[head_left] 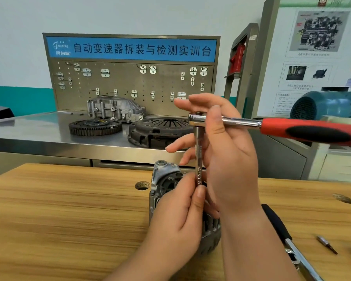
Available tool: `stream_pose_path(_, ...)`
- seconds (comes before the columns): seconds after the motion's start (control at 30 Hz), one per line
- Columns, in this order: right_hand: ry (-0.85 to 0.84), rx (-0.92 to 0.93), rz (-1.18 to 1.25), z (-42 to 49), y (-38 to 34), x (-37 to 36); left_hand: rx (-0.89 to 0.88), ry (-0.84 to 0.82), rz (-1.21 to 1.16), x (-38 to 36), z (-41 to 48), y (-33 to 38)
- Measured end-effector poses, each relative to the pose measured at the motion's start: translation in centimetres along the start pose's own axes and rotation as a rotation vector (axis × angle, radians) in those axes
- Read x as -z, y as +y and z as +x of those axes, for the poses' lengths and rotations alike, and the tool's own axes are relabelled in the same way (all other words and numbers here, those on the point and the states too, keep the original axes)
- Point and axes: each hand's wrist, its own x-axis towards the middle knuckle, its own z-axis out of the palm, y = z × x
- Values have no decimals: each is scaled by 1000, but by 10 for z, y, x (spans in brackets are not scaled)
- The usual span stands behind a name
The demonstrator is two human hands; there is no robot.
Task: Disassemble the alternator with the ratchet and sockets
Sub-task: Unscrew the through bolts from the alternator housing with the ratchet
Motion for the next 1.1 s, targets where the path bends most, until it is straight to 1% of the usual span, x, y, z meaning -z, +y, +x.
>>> stream_pose_path(0.2,-129,-189,353,3,-2,12,41,-61,-36,0,4,3)
stream_pose_path(0.3,-121,-188,415,3,-2,15,114,-62,-64,1,4,4)
stream_pose_path(0.33,-93,-147,366,2,-1,15,134,-59,-74,2,4,3)
stream_pose_path(0.37,-53,-80,258,2,-1,15,150,-55,-83,4,5,3)
stream_pose_path(0.43,25,105,-69,1,0,15,171,-54,-91,7,4,3)
stream_pose_path(0.5,35,260,-329,2,-1,17,176,-59,-99,11,4,2)
stream_pose_path(0.53,28,293,-386,2,-1,19,176,-61,-104,13,3,1)
stream_pose_path(0.57,25,287,-390,1,-1,20,177,-60,-110,14,3,0)
stream_pose_path(0.63,17,188,-275,1,0,19,188,-53,-130,15,3,-2)
stream_pose_path(0.73,-25,-53,129,1,1,16,196,-45,-196,16,3,-5)
stream_pose_path(0.8,-53,-168,350,2,1,15,199,-64,-265,16,3,-5)
stream_pose_path(0.87,-90,-242,478,2,0,13,192,-103,-296,17,3,-6)
stream_pose_path(0.93,-121,-284,524,1,1,10,165,-151,-251,18,3,-5)
stream_pose_path(1.0,-107,-260,465,0,0,7,144,-172,-202,19,3,-5)
stream_pose_path(1.03,-88,-208,380,-1,0,6,139,-170,-181,18,4,-5)
stream_pose_path(1.1,-41,-22,76,-3,-4,6,153,-148,-149,15,4,-5)
